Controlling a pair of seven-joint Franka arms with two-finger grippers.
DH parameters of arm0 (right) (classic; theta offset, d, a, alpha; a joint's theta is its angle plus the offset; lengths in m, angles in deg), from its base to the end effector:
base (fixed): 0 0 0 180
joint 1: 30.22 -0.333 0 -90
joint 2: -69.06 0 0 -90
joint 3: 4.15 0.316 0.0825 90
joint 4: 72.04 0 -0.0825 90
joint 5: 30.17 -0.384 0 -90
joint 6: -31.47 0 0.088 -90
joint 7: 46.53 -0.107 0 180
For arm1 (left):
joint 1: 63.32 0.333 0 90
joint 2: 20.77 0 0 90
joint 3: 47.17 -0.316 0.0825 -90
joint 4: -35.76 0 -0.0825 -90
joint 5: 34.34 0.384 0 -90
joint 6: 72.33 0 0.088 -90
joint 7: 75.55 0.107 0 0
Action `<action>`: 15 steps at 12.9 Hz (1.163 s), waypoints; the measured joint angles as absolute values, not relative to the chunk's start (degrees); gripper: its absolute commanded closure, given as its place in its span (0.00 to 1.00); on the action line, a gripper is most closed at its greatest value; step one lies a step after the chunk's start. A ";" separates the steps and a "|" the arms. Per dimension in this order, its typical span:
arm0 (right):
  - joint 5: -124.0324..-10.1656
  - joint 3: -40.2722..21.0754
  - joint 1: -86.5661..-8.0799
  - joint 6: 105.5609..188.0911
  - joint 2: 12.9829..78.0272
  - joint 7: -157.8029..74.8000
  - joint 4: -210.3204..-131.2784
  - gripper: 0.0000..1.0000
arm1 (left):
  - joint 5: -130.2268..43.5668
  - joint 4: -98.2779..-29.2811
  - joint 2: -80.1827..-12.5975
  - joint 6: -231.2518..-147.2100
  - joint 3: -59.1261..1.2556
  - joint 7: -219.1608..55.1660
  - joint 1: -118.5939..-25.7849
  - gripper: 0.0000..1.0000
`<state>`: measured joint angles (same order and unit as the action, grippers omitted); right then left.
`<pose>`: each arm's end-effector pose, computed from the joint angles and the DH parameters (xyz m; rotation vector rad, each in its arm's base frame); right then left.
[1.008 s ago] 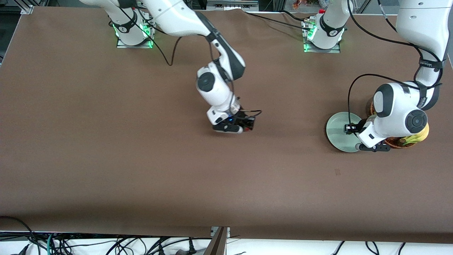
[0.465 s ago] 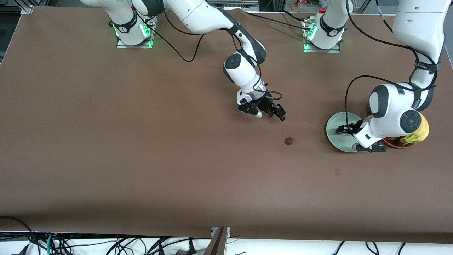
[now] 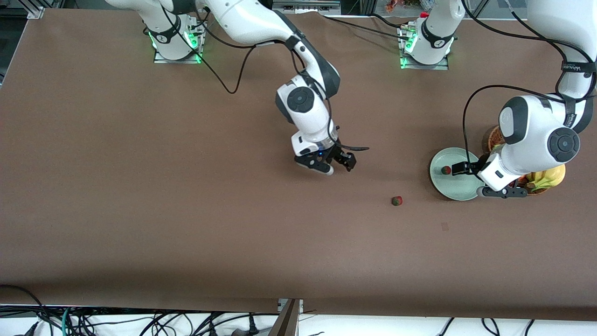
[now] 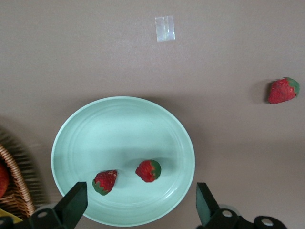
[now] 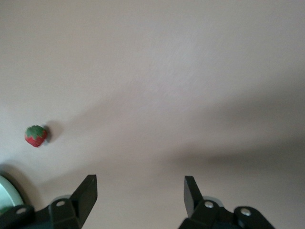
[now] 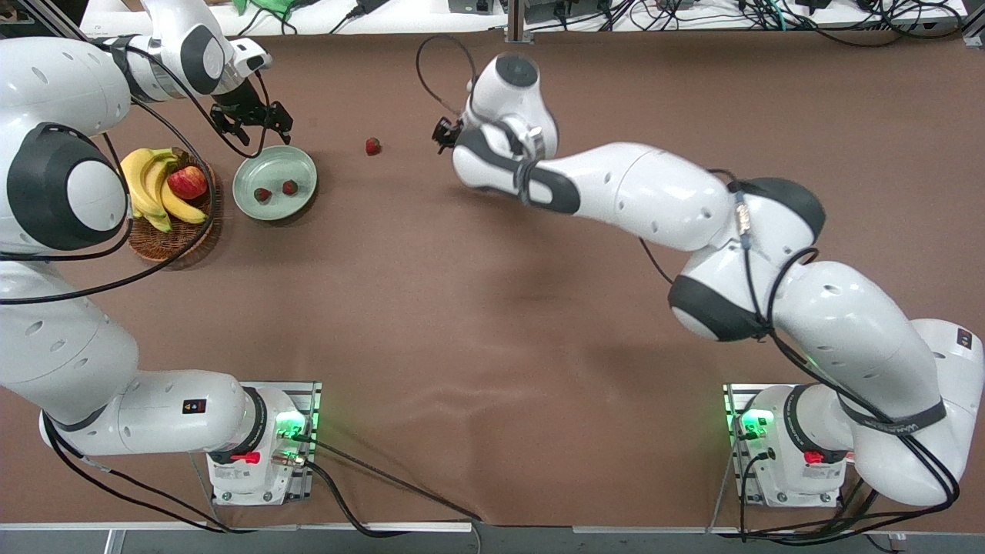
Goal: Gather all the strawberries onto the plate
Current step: 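Release the third strawberry mid-table while the left gripper reaches toward it, then grasp the third strawberry with the left gripper while the right gripper withdraws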
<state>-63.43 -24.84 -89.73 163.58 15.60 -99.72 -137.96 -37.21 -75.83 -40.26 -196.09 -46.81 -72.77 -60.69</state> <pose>0.5440 0.5745 0.2807 -2.7384 0.5622 -0.0529 0.6002 0.0219 0.2959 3.0878 0.0337 -0.1945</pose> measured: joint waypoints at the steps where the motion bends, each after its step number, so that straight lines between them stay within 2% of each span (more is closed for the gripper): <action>1: -63.24 -26.57 -88.53 157.91 17.65 -95.55 -138.04 0.05 | -37.22 -75.77 -40.15 -196.18 -46.02 -75.05 -60.75 0.00; 3: -63.22 -31.69 -87.16 147.52 21.82 -86.83 -139.54 0.01 | -37.23 -74.97 -40.37 -197.21 -42.22 -82.70 -60.99 0.00; 6: -62.96 -38.69 -86.76 137.58 28.77 -74.49 -144.49 0.01 | -37.00 -69.96 -44.38 -198.92 -35.94 -94.99 -62.69 0.00; 9: -57.43 -41.46 -86.67 134.70 36.13 -68.50 -151.07 0.01 | -31.47 -63.24 -52.65 -201.52 -33.07 -103.83 -65.02 0.00; 12: -51.25 -41.47 -86.95 132.74 43.09 -65.20 -156.49 0.01 | -27.14 -61.20 -60.25 -208.76 -32.09 -106.95 -65.59 0.00; 14: -48.24 -42.03 -87.05 130.10 46.59 -63.75 -158.47 0.01 | -26.48 -60.32 -62.77 -209.63 -32.21 -106.95 -65.47 0.00; 15: -47.13 -42.97 -87.14 128.53 47.81 -62.94 -158.91 0.01 | -26.32 -59.89 -63.40 -209.63 -32.24 -106.95 -65.43 0.08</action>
<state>-47.13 -42.97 -87.14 128.53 47.81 -62.94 -158.91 -26.32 -59.89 -63.40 -209.63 -32.24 -106.95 -65.43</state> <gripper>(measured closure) 0.004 0.000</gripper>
